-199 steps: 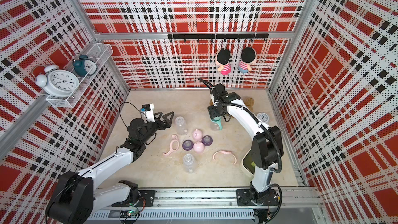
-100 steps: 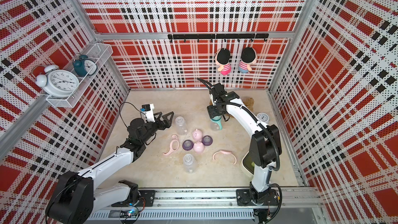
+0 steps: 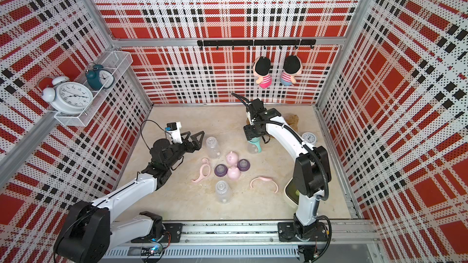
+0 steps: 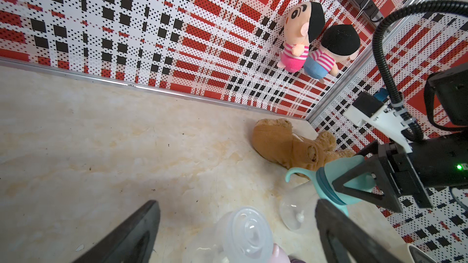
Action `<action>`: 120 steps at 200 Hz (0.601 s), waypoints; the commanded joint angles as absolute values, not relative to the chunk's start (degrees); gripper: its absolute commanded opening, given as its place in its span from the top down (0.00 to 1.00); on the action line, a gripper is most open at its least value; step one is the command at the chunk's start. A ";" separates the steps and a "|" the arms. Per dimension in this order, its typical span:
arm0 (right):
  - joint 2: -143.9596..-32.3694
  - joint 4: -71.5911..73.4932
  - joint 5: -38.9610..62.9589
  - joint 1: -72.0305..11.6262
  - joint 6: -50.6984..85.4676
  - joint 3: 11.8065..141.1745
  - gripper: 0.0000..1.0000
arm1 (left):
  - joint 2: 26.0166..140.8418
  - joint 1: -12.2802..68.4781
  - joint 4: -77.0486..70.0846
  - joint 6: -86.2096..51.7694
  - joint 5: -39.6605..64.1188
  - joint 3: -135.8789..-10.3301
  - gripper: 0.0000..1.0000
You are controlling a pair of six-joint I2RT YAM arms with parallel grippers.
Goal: Assemble the baby bottles
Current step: Close the lid on the baby bottle.
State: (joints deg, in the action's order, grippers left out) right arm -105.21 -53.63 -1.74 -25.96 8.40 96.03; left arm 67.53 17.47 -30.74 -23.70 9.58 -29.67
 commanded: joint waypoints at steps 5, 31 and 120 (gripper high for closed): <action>-105.79 -53.58 -1.93 -25.51 7.65 94.75 0.29 | 67.92 17.94 -30.23 -22.76 8.96 -31.73 0.02; -106.30 -54.01 -2.10 -25.52 7.47 94.82 0.29 | 67.94 18.02 -30.25 -22.76 8.96 -31.73 0.02; -109.51 -57.98 -3.03 -25.66 6.44 94.29 0.26 | 68.77 18.27 -30.31 -22.68 9.06 -32.21 0.02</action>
State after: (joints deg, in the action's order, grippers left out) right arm -106.00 -53.65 -2.52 -25.98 8.03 95.83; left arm 68.14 17.74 -30.37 -23.66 9.41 -30.37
